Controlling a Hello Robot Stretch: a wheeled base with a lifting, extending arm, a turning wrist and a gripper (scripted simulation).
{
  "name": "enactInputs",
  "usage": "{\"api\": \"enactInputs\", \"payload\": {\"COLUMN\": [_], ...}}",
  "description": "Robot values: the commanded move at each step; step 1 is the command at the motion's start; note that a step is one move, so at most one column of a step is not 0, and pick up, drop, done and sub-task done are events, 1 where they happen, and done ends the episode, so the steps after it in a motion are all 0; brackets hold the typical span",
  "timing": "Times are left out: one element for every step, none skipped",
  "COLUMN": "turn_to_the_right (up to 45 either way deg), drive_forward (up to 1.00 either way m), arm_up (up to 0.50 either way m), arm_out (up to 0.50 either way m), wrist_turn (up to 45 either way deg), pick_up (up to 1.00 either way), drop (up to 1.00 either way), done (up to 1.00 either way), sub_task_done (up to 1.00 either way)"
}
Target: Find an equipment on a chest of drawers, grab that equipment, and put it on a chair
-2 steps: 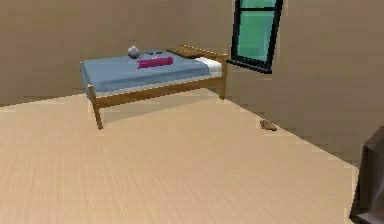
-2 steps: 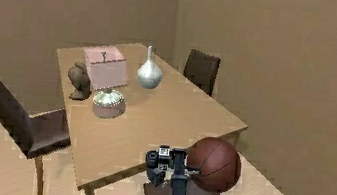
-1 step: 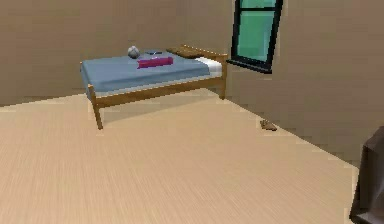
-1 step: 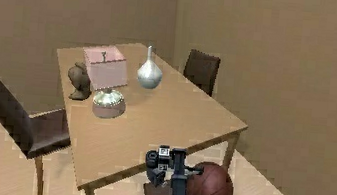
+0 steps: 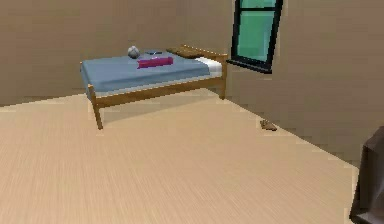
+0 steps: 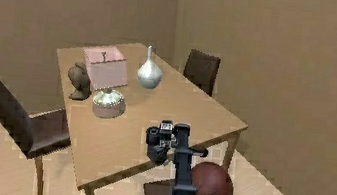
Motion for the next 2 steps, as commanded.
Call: {"api": "enactInputs", "payload": {"turn_to_the_right": [0.0, 0.0], "drive_forward": [0.0, 0.0], "arm_up": [0.0, 0.0], "arm_out": [-0.08, 0.0], "wrist_turn": [0.0, 0.0], "pick_up": [0.0, 0.0], "drop": [0.0, 0.0], "done": [0.0, 1.0], "sub_task_done": [0.0, 0.0]}}
